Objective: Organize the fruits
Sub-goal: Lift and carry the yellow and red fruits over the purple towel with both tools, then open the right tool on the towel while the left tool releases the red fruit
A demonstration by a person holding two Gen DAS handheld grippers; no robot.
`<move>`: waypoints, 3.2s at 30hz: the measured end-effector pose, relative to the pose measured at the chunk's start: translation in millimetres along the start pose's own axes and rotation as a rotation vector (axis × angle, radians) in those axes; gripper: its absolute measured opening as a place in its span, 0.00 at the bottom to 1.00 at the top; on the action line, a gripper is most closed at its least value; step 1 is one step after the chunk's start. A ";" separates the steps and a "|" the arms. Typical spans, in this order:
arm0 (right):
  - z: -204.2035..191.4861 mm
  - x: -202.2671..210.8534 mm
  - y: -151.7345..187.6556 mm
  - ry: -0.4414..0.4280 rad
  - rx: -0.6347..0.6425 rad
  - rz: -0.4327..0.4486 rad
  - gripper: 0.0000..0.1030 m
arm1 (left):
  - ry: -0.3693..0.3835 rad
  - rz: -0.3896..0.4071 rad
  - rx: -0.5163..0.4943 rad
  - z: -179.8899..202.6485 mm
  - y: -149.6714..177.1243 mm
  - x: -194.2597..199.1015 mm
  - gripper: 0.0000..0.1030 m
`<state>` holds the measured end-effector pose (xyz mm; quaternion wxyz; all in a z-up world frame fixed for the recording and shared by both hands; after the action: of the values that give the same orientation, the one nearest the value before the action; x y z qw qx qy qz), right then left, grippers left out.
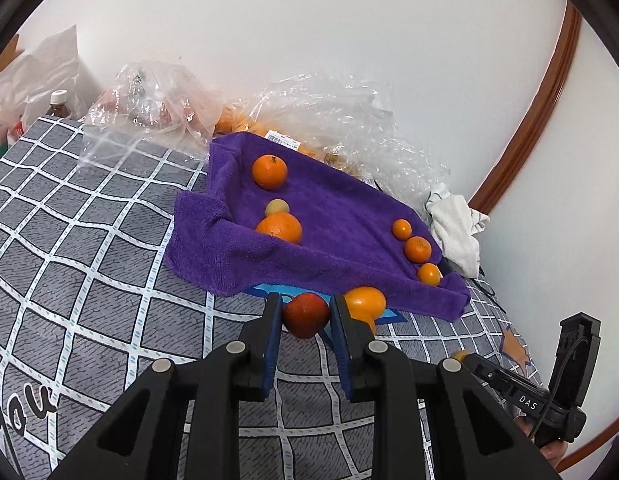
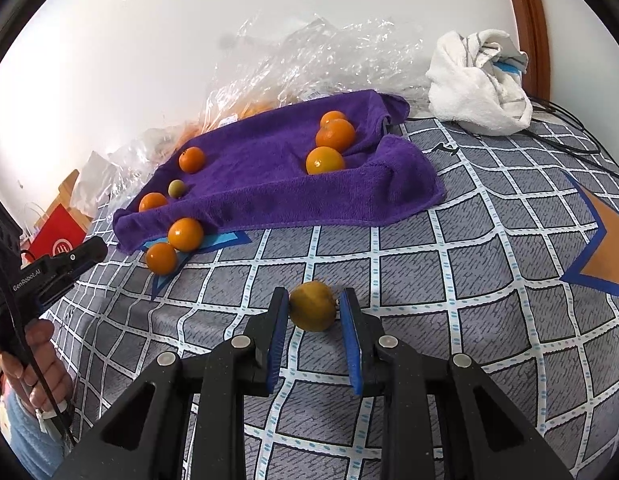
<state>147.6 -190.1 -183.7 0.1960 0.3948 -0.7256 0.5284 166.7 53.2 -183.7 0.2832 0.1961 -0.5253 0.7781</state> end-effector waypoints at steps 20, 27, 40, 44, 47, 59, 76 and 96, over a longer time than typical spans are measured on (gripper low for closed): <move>-13.6 -2.7 -8.4 0.088 0.109 0.007 0.25 | -0.015 0.026 -0.025 2.1 -5.6 6.8 0.22; -36.0 15.3 -58.1 0.084 0.187 0.064 0.25 | -0.032 0.071 -0.075 7.5 -48.4 28.6 0.22; -53.1 -3.9 -149.1 0.068 0.211 0.142 0.25 | -0.081 0.042 -0.065 1.5 -114.7 -19.7 0.22; -40.6 -29.3 -154.0 0.066 0.181 0.110 0.25 | -0.093 -0.012 -0.053 -3.3 -117.6 -50.4 0.22; -28.5 -55.1 -147.6 0.071 0.153 0.057 0.25 | -0.098 -0.048 -0.048 -4.1 -115.7 -72.2 0.22; -32.1 -99.7 -115.4 0.052 0.222 -0.058 0.25 | -0.114 -0.125 -0.034 -4.8 -104.9 -126.2 0.22; -26.7 -122.7 -101.8 0.039 0.196 -0.110 0.27 | -0.189 -0.113 -0.125 -4.6 -97.5 -144.2 0.22; -23.3 -26.6 -133.0 0.094 0.122 0.055 0.40 | -0.167 -0.053 -0.139 -1.4 -106.3 -59.0 0.39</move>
<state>264.5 -176.1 -112.5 0.1907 0.3607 -0.6926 0.5949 280.5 71.2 -144.7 0.2718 0.2539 -0.5944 0.7129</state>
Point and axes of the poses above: each gripper's, at about its wrist camera, not at the fingertips, and x roughly against the way its jaws point, z to its right, y to its underside, the point moved 7 cm from there along -x, roughly the way its jaws point, and after that the axes turned 7 degrees about -y, right-handed, at the moved point
